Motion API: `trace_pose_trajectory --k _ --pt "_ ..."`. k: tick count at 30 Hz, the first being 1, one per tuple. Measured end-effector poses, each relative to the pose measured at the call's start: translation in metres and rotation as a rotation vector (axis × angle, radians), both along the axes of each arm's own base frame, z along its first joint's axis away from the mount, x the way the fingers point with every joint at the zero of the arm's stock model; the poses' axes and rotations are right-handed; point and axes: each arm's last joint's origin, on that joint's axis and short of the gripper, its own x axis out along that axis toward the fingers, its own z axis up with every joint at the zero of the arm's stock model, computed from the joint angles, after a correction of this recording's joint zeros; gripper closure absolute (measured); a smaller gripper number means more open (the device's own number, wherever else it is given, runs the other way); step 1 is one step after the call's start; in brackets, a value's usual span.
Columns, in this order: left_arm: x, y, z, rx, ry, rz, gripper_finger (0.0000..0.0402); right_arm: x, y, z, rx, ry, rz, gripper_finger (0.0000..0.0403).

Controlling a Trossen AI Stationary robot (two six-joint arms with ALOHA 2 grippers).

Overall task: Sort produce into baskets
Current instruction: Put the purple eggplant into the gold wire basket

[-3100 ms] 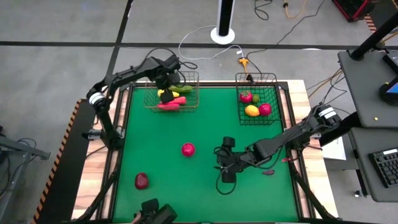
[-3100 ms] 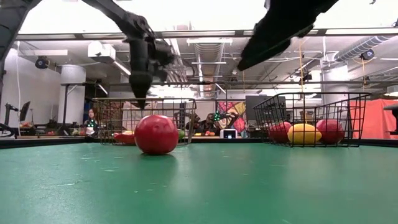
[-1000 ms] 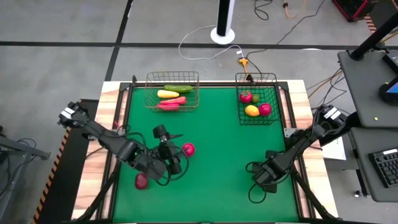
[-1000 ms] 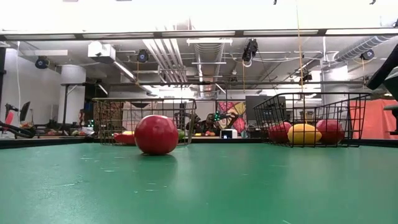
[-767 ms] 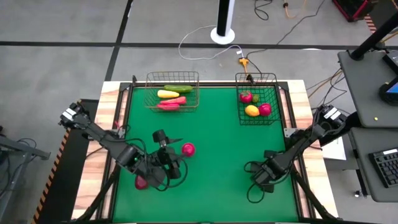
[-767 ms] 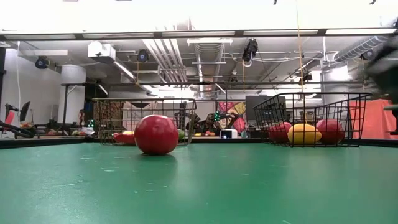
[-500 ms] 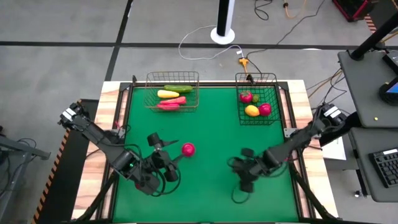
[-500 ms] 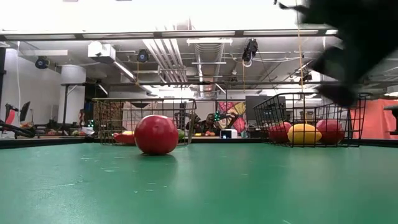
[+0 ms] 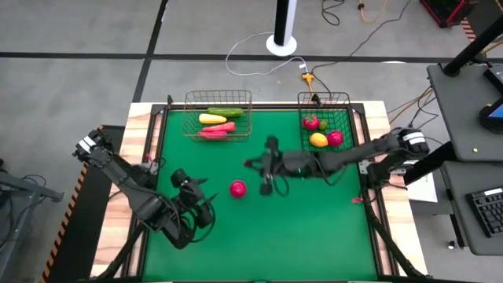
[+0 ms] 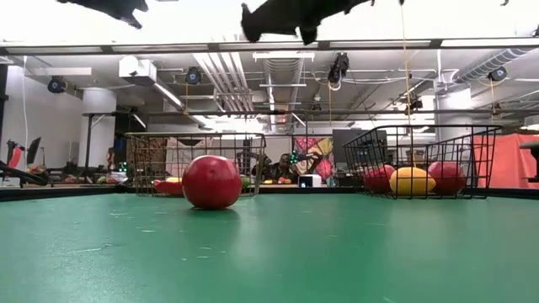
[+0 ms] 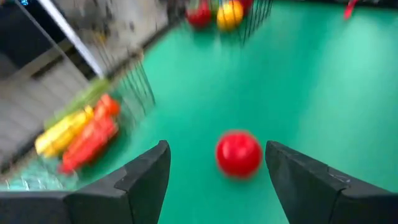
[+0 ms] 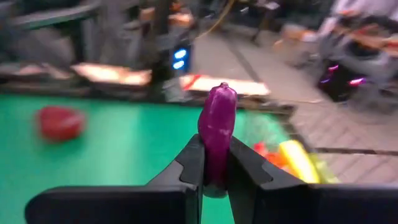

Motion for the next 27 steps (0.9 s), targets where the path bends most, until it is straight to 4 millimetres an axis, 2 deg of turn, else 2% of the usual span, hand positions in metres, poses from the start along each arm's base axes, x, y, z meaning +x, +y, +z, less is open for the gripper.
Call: trace_pose_trajectory --k 7,14,20,27 --pt "-0.004 -0.003 -0.012 -0.137 0.191 -0.007 0.0157 0.027 -0.083 -0.006 0.070 -0.057 -0.214 0.0365" --pt "-0.013 -0.002 -0.017 -0.205 0.390 -0.013 0.0157 0.063 -0.151 -0.017 0.247 -0.057 -0.190 0.0364" --pt "-0.021 -0.001 -0.018 -0.206 0.453 0.016 0.0157 0.096 -0.180 -0.030 0.298 0.073 -0.190 0.0364" --pt "-0.025 -0.006 -0.017 -0.204 0.434 0.009 0.0157 0.118 -0.191 -0.046 0.291 0.140 -0.199 0.0364"
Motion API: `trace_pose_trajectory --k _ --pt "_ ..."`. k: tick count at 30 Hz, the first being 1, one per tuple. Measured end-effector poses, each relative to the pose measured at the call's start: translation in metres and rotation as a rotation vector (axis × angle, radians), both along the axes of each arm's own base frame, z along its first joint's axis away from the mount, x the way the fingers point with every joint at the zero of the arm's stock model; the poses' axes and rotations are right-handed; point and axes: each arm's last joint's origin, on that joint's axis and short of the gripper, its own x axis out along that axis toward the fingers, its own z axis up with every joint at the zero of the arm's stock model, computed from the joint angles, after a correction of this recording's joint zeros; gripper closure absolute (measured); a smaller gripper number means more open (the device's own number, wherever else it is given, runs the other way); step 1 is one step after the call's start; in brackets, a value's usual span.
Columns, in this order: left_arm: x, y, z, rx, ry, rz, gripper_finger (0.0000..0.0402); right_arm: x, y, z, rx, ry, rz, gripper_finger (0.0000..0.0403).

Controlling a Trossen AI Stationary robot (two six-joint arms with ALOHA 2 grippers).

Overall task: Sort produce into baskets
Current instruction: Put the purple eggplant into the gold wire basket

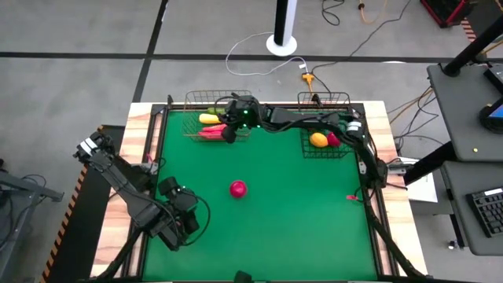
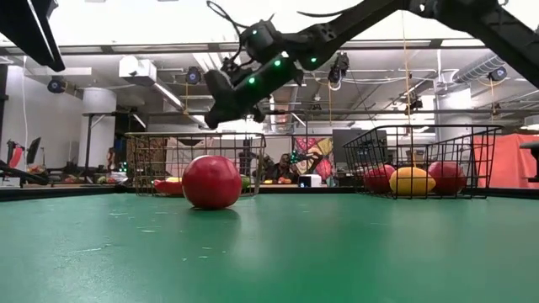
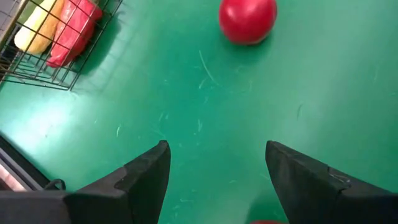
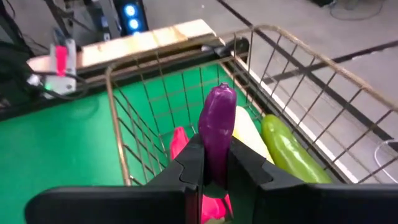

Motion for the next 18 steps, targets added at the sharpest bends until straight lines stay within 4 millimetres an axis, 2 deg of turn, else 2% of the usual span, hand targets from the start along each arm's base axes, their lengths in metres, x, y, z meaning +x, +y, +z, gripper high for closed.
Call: trace_pose_trajectory --k 7,18 --pt "-0.001 -0.001 0.001 0.024 -0.044 0.004 0.0157 0.010 -0.005 -0.005 0.000 0.055 -0.021 0.0354" --pt "0.000 -0.002 0.001 0.036 -0.070 0.005 0.0157 0.011 -0.008 -0.008 0.006 0.076 -0.047 0.0248"
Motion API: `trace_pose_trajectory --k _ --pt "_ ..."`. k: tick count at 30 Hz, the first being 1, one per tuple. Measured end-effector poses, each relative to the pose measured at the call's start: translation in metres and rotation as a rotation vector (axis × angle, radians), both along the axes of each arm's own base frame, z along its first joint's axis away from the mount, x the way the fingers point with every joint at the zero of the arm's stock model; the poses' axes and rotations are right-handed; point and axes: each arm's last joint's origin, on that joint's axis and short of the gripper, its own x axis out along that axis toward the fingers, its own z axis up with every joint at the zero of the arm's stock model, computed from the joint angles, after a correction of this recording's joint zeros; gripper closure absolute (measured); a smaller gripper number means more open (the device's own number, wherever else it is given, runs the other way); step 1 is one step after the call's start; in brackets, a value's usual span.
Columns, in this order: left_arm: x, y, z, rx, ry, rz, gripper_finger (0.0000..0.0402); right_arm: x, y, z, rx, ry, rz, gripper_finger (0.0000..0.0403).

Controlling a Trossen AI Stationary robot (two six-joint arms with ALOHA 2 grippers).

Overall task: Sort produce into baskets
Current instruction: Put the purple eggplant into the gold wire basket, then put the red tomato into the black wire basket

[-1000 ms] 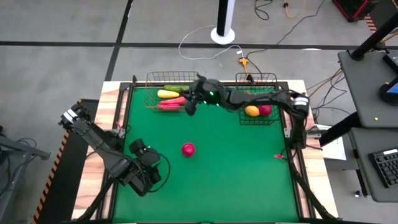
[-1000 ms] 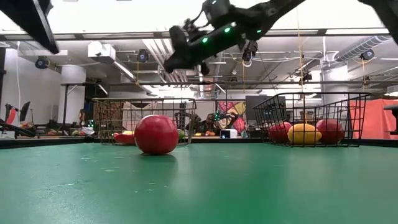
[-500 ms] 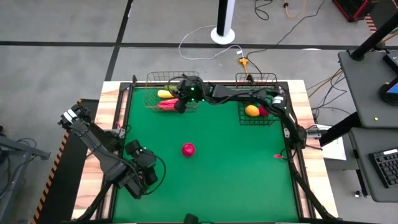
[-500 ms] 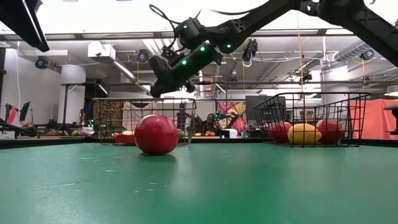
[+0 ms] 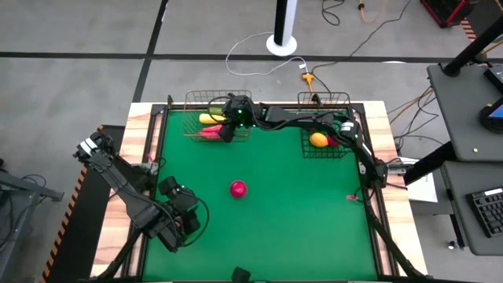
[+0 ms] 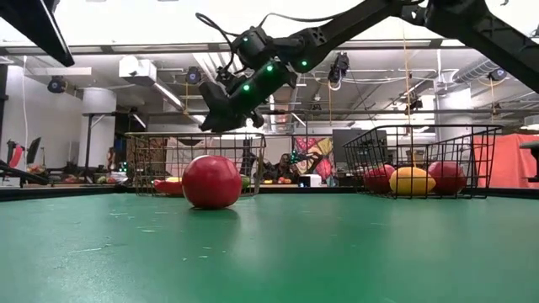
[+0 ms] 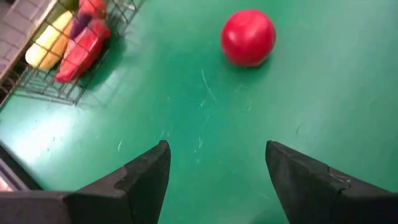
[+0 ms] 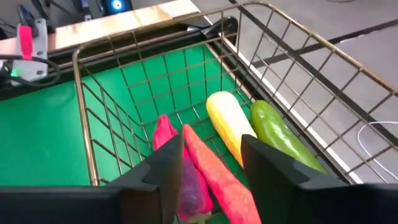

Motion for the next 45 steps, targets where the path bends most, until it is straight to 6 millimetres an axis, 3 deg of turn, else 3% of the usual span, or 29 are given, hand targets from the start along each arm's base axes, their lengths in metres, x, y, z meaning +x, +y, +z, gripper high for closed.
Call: trace_pose_trajectory --k 5,10,17,24,32,36,40,45 --pt "0.001 -0.001 -0.004 -0.002 -0.017 0.000 0.0157 -0.003 0.002 0.007 0.003 0.014 0.036 0.0221" --pt "0.001 -0.001 -0.017 -0.017 -0.031 0.000 0.0157 -0.019 0.015 0.029 0.017 0.111 0.095 0.0211" --pt "0.003 -0.003 -0.036 -0.059 -0.071 -0.001 0.0157 -0.056 0.055 0.057 0.051 0.314 0.181 0.0213" --pt "0.014 -0.013 -0.036 -0.081 -0.170 -0.107 0.0157 -0.103 0.107 0.075 0.098 0.382 0.237 0.0213" --pt "0.027 -0.022 -0.032 -0.100 -0.242 -0.230 0.0157 -0.156 0.172 0.070 0.171 0.340 0.300 0.0213" --pt "0.038 -0.025 -0.034 -0.018 -0.263 -0.323 0.0157 -0.176 0.201 0.063 0.158 0.311 0.281 0.0213" --pt "0.054 -0.026 -0.038 0.112 -0.304 -0.366 0.0157 -0.191 0.221 0.061 0.117 0.281 0.237 0.0213" --pt "0.076 -0.010 -0.054 0.175 -0.255 -0.305 0.0157 -0.201 0.238 0.059 0.104 0.251 0.232 0.0213"
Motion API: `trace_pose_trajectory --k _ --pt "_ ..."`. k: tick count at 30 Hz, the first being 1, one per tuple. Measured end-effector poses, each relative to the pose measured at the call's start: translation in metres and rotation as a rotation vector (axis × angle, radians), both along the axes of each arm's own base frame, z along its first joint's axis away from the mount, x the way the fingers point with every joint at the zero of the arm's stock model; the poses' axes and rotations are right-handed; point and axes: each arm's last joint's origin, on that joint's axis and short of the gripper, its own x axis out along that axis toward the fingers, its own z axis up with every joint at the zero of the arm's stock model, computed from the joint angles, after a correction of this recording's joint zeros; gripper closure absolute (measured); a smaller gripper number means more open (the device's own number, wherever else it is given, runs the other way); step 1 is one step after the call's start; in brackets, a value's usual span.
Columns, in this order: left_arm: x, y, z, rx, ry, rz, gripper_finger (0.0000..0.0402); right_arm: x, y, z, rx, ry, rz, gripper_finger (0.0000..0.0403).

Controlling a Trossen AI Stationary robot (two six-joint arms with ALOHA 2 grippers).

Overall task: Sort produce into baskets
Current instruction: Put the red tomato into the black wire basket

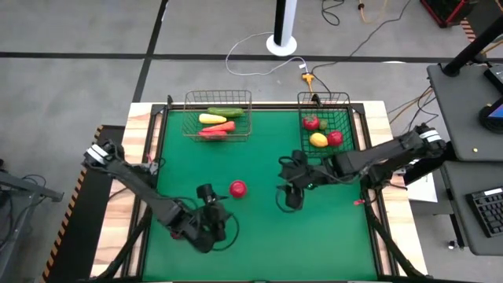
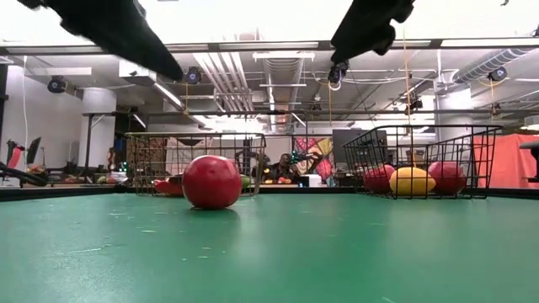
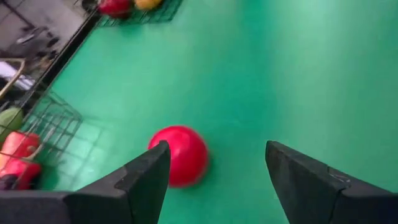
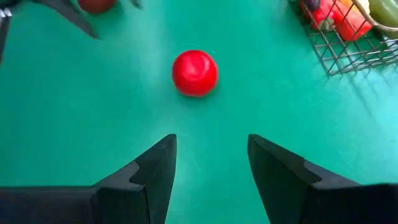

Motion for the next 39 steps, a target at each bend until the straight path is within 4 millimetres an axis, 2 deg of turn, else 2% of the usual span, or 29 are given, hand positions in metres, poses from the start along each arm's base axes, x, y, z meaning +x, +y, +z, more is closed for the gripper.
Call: trace_pose_trajectory --k 6,11,19,29,39 --pt "0.021 0.021 -0.019 0.052 0.082 0.053 0.0157 -0.002 0.010 -0.006 -0.006 -0.024 0.011 0.0213" --pt "0.029 0.035 -0.030 0.053 0.133 0.067 0.0157 -0.003 0.010 -0.013 -0.010 -0.009 0.014 0.0213" --pt "0.032 0.053 -0.046 -0.033 0.080 0.017 0.0157 -0.003 0.010 -0.015 -0.010 -0.011 0.018 0.0213" --pt "0.029 0.071 -0.060 -0.029 0.072 0.063 0.0157 -0.002 0.010 -0.015 -0.010 -0.021 0.020 0.0213" --pt "0.027 0.086 -0.074 -0.114 -0.006 0.059 0.0157 -0.001 0.011 -0.013 -0.005 -0.041 0.021 0.0213"
